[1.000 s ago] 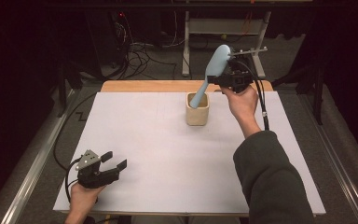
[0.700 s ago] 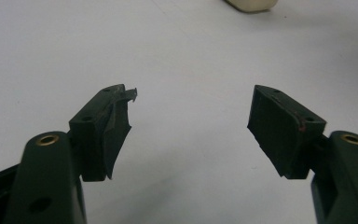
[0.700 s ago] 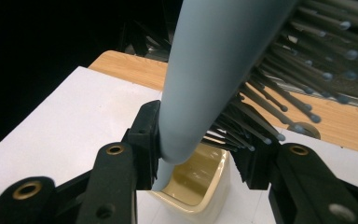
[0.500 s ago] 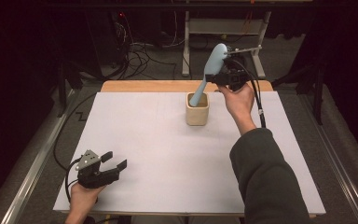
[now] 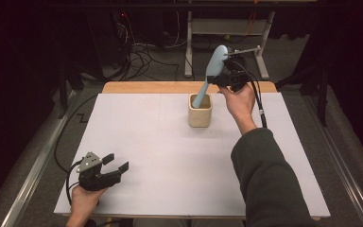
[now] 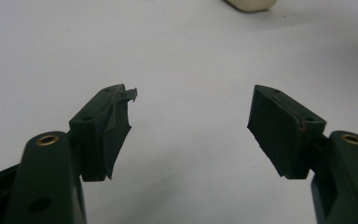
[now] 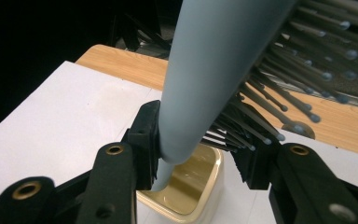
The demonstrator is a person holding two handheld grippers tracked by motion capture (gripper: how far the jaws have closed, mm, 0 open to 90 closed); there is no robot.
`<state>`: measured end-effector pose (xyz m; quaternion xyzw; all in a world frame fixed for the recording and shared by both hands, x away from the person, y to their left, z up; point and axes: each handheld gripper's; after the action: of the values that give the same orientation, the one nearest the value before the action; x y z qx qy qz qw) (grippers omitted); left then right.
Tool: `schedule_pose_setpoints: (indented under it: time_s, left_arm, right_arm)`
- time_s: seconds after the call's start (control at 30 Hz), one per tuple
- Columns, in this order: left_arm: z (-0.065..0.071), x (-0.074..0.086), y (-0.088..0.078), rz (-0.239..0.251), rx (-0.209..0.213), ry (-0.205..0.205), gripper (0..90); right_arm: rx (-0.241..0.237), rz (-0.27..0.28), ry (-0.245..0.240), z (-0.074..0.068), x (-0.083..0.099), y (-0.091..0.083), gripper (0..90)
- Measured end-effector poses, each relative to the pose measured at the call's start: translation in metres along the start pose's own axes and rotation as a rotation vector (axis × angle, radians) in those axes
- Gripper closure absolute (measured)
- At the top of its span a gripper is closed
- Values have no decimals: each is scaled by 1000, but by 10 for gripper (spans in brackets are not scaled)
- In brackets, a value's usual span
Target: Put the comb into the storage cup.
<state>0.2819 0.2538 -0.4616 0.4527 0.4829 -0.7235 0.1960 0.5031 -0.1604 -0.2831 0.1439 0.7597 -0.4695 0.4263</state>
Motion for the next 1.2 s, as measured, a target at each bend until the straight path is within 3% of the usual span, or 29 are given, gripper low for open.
schedule_pose_setpoints:
  time_s: [1.2]
  left_arm:
    - [0,0,0,5,-1,0,298]
  right_arm:
    - [37,-49,-22,-6,6,21,567]
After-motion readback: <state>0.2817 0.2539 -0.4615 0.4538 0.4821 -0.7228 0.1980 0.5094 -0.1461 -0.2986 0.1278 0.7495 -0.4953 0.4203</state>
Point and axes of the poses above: each handheld gripper's, and its own axes: y roughly forward along the jaws, x roughly out of its underside, z roughly to its right, and after that the axes turned 4 degrees about -x, right-handed
